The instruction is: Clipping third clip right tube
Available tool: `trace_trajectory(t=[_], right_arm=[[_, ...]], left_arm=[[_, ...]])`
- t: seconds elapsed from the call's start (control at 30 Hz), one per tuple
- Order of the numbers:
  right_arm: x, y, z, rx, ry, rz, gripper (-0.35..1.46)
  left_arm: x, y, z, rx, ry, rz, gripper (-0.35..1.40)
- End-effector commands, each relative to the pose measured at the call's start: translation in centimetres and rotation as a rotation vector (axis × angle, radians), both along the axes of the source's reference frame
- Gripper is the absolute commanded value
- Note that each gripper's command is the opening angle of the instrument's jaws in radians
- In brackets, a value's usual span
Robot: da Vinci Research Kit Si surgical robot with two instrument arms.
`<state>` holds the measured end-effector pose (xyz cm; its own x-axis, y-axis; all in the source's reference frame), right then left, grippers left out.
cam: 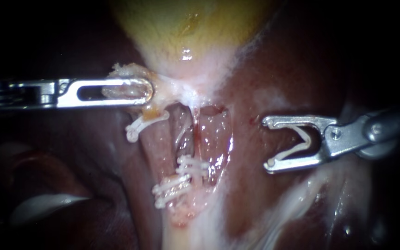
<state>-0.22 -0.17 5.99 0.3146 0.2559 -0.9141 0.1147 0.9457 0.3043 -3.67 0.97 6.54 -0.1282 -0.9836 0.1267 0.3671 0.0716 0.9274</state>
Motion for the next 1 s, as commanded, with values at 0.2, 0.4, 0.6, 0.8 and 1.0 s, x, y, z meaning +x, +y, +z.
trace_trajectory(t=[0.2, 0.4, 0.6, 0.8, 1.0], right_arm=[[0.16, -0.02, 0.03, 0.051, -0.012, 0.021, 0.5], [0.44, -0.03, 0.14, 0.105, -0.023, 0.043, 0.5], [0.76, -0.04, 0.39, 0.203, -0.045, 0.084, 0.5], [1.02, -0.05, 0.71, 0.292, -0.065, 0.122, 0.5], [1.21, -0.09, 0.99, 0.363, -0.082, 0.153, 0.5]], left_arm=[[0.0, -0.01, 0.01, -0.001, 0.001, 0.0, -0.35], [-0.01, -0.02, 0.01, -0.002, 0.002, -0.001, -0.35], [-0.02, -0.02, 0.01, -0.002, 0.003, -0.002, -0.35], [-0.03, -0.03, 0.0, -0.002, 0.003, -0.002, -0.35], [-0.03, -0.04, 0.0, -0.002, 0.003, -0.003, -0.35]])
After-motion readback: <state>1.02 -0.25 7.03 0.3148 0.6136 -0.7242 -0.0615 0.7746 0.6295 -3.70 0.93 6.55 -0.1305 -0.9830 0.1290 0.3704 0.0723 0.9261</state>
